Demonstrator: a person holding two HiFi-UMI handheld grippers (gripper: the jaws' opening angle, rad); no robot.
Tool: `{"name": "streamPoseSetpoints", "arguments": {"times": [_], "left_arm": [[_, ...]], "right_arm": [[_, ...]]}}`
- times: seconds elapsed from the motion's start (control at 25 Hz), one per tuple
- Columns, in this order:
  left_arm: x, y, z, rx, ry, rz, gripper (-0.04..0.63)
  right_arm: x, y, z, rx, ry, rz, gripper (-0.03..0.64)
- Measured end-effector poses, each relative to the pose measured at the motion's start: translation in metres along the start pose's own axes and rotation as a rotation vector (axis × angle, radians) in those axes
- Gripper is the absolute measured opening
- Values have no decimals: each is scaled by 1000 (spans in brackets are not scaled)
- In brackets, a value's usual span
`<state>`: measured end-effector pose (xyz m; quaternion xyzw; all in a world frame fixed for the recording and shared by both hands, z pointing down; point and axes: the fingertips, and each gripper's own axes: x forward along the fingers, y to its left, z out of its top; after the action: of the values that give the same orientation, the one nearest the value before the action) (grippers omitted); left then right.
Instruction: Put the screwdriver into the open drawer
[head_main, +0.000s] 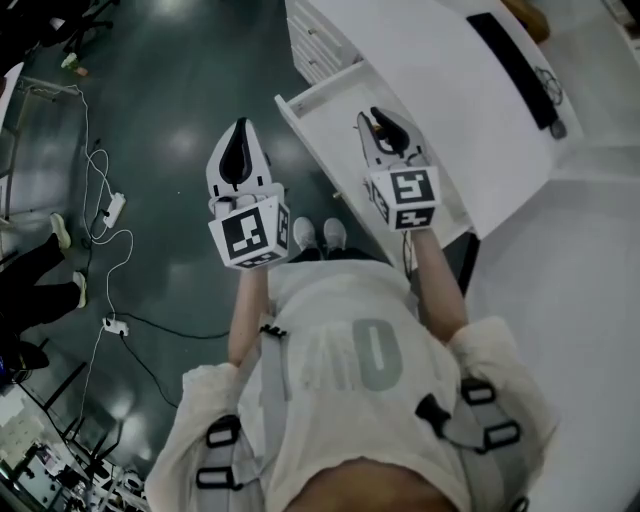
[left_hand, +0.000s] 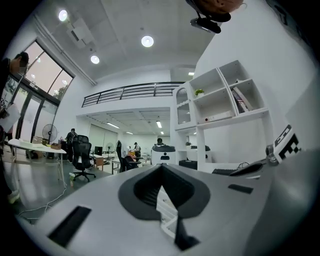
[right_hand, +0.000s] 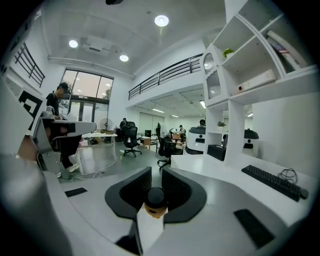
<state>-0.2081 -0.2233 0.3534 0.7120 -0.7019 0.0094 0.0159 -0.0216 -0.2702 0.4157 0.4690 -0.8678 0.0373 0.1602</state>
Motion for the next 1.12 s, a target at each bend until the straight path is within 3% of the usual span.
{"name": "streamPoseSetpoints", "arguments": {"times": [0.24, 0.56, 1.12], "left_arm": [[17, -21, -9, 7, 24, -58, 5], [32, -44, -21, 22, 62, -116, 5], [36, -33, -52, 70, 158, -79, 5]], "right_arm": [[0, -20, -31, -22, 71, -41, 66], [4, -39, -65, 27, 135, -57, 66], [53, -28, -138, 57, 274, 48, 66]]}}
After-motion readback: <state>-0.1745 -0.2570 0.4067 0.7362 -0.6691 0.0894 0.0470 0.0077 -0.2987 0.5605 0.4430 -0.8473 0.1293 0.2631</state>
